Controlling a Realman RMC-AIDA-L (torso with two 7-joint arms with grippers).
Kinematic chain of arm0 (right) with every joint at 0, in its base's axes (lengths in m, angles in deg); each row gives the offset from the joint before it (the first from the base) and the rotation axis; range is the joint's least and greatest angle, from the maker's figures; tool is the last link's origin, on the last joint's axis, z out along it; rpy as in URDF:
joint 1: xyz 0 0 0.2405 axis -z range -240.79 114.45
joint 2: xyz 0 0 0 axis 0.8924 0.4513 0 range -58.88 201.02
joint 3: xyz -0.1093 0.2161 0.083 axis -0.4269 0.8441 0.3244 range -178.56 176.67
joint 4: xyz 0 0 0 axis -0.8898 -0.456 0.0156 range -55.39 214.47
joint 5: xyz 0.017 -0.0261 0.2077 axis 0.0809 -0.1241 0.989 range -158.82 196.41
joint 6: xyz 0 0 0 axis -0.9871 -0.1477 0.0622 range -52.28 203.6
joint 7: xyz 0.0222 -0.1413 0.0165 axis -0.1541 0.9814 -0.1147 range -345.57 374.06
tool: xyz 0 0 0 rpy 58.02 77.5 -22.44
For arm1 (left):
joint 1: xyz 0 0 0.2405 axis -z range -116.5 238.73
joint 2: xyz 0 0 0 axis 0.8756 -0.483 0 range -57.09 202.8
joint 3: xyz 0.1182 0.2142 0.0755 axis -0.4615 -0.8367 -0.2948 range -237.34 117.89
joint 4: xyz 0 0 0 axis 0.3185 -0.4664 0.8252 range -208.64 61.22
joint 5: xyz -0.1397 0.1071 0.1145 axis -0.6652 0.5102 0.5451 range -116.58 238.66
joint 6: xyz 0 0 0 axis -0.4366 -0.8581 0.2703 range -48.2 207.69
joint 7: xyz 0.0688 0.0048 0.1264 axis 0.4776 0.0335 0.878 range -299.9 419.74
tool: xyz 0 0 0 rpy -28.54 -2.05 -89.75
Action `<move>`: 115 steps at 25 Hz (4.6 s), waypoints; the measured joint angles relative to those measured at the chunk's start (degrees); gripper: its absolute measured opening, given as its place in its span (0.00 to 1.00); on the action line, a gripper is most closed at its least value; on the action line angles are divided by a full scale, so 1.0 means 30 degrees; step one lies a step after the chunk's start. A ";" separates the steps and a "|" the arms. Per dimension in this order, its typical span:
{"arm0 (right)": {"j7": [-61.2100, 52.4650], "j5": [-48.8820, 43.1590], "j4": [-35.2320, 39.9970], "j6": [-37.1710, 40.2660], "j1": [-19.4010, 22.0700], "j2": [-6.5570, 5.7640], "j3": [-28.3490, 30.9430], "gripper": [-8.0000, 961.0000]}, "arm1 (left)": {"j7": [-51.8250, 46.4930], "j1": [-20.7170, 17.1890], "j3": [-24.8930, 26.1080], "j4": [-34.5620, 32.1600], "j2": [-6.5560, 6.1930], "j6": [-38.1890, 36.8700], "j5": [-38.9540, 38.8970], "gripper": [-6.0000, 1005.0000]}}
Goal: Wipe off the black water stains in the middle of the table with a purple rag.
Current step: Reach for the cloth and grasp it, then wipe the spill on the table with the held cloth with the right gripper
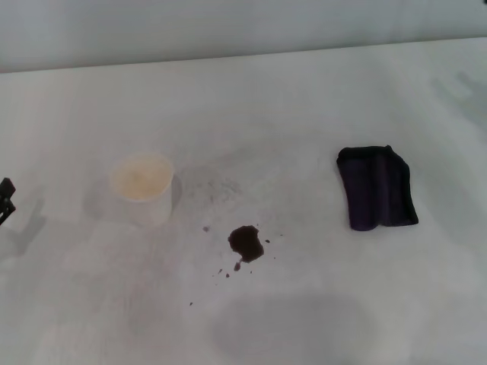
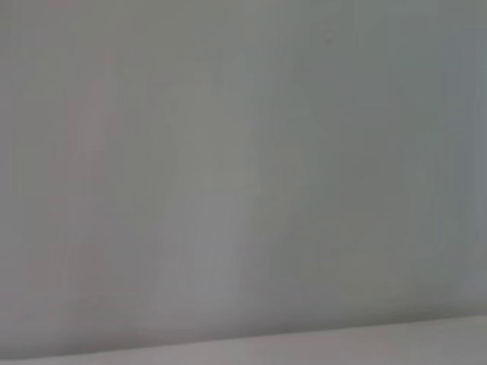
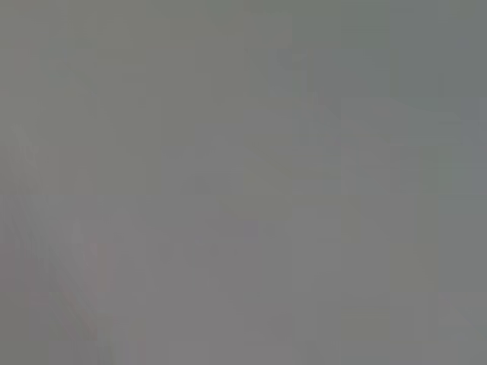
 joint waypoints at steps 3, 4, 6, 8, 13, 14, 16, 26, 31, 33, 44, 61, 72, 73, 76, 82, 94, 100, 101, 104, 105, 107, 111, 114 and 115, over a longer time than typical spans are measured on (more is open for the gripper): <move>-0.4618 -0.4493 -0.1885 0.0105 -0.0652 -0.0692 0.0001 0.73 | 0.0406 0.0357 0.0147 0.0183 0.0008 -0.0072 -0.0005 0.88; -0.6462 -0.6465 -0.2795 0.0088 -0.0916 -0.0878 0.0005 0.73 | 0.0506 0.0465 0.0172 0.0240 0.0008 -0.0111 -0.0006 0.88; -0.9650 -1.0267 -0.4534 -0.0288 -0.1462 -0.1036 0.0002 0.73 | 0.0768 0.0694 0.0280 0.0385 0.0011 -0.0199 -0.0010 0.88; -1.2744 -1.4170 -0.6475 -0.1185 -0.2065 -0.0970 0.0004 0.73 | 0.1086 0.0995 0.0531 0.0712 0.0011 -0.0209 -0.0016 0.88; -1.7986 -2.2263 -1.1144 -0.4663 -0.3782 -0.0025 -0.0158 0.73 | 0.1358 0.1471 0.1214 0.1158 -0.0011 -0.0177 -0.0062 0.88; -1.8518 -2.3446 -1.1837 -0.5423 -0.4141 0.0191 -0.0317 0.73 | 0.1361 0.1480 0.1302 0.1148 -0.0012 -0.0140 -0.0090 0.88; -1.9512 -2.5695 -1.2922 -0.6935 -0.4982 0.0564 -0.0820 0.73 | 0.1375 0.1498 0.1400 0.1085 -0.0024 -0.0079 -0.0142 0.88; -2.3439 -2.9109 -1.2874 -1.0329 -0.6758 0.1399 -0.5566 0.72 | 0.1563 0.2162 0.1403 0.1122 -0.0079 -0.0209 -0.0169 0.88; -2.4539 -2.8535 -1.1772 -0.9558 -0.6872 0.1466 -0.7298 0.72 | 0.2170 0.2271 0.1403 0.1147 -0.0057 -0.0220 -0.0169 0.88; -2.4800 -2.8368 -1.0960 -0.8880 -0.6875 0.1469 -0.7683 0.71 | 0.2191 0.2331 0.1403 0.1165 -0.0053 -0.0224 -0.0169 0.88; -2.5676 -2.8356 -0.8428 -0.6982 -0.6731 0.1485 -0.8682 0.70 | 0.2423 0.2587 0.1404 0.1196 -0.0094 -0.0279 -0.0158 0.88; -2.6384 -2.9871 -0.6590 -0.6652 -0.7604 0.1402 -0.9721 0.67 | 0.2610 0.3050 0.1256 0.1195 -0.0078 -0.1023 -0.0020 0.88; -2.6658 -3.0697 -0.5743 -0.6445 -0.8480 0.1501 -1.1680 0.34 | 0.2609 0.3165 0.1257 0.1195 -0.0078 -0.1023 0.0132 0.88; -2.6681 -3.0687 -0.5741 -0.6430 -0.8543 0.1503 -1.1898 0.31 | 0.2609 0.3191 0.1257 0.1195 -0.0079 -0.1023 0.0157 0.88; -2.6694 -3.0659 -0.5732 -0.6414 -0.8741 0.1505 -1.2229 0.22 | 0.2609 0.3268 0.1257 0.1194 -0.0077 -0.1030 0.0174 0.88; -2.6465 -3.0355 -0.5971 -0.6400 -0.8939 0.1504 -1.2284 0.09 | 0.2609 0.3376 0.1257 0.1194 -0.0053 -0.1045 0.0186 0.88; -2.5456 -2.6148 -0.5406 -0.4353 -1.0312 0.1605 -1.6194 0.08 | 0.2609 0.3806 0.1247 0.1113 -0.0049 -0.0983 0.0186 0.88; -2.4947 -2.3543 -0.4534 -0.3390 -1.1521 0.1703 -1.9157 0.08 | 0.2608 0.4048 0.1197 0.1050 -0.0088 -0.0986 0.0256 0.88; -2.4759 -2.2992 -0.4308 -0.3335 -1.1738 0.1711 -1.9631 0.08 | 0.2608 0.4102 0.1197 0.1046 -0.0097 -0.1000 0.0376 0.88; -2.4059 -2.1019 -0.3979 -0.3380 -1.2247 0.1710 -2.0791 0.08 | 0.2613 0.4248 0.1195 0.1027 -0.0111 -0.1014 0.0746 0.88; -2.3919 -2.0528 -0.3982 -0.3469 -1.2378 0.1712 -2.1111 0.08 | 0.2620 0.4278 0.1196 0.1021 -0.0111 -0.1020 0.0845 0.88; -2.3545 -1.9413 -0.4066 -0.3655 -1.2684 0.1711 -2.1829 0.08 | 0.2637 0.4314 0.1195 0.1018 -0.0110 -0.1022 0.0946 0.88; -2.2549 -1.7339 -0.4176 -0.3927 -1.2925 0.1710 -2.3022 0.08 | 0.2887 0.4388 0.1205 0.1093 -0.0091 -0.1013 0.0959 0.88; -2.2463 -1.7109 -0.4131 -0.3846 -1.2949 0.1712 -2.3253 0.08 | 0.2923 0.4280 0.1200 0.1042 -0.0059 -0.0882 0.0965 0.88; -2.2590 -1.7357 -0.4072 -0.3741 -1.2952 0.1710 -2.3207 0.08 | 0.2925 0.4228 0.1200 0.1021 -0.0053 -0.0830 0.0968 0.88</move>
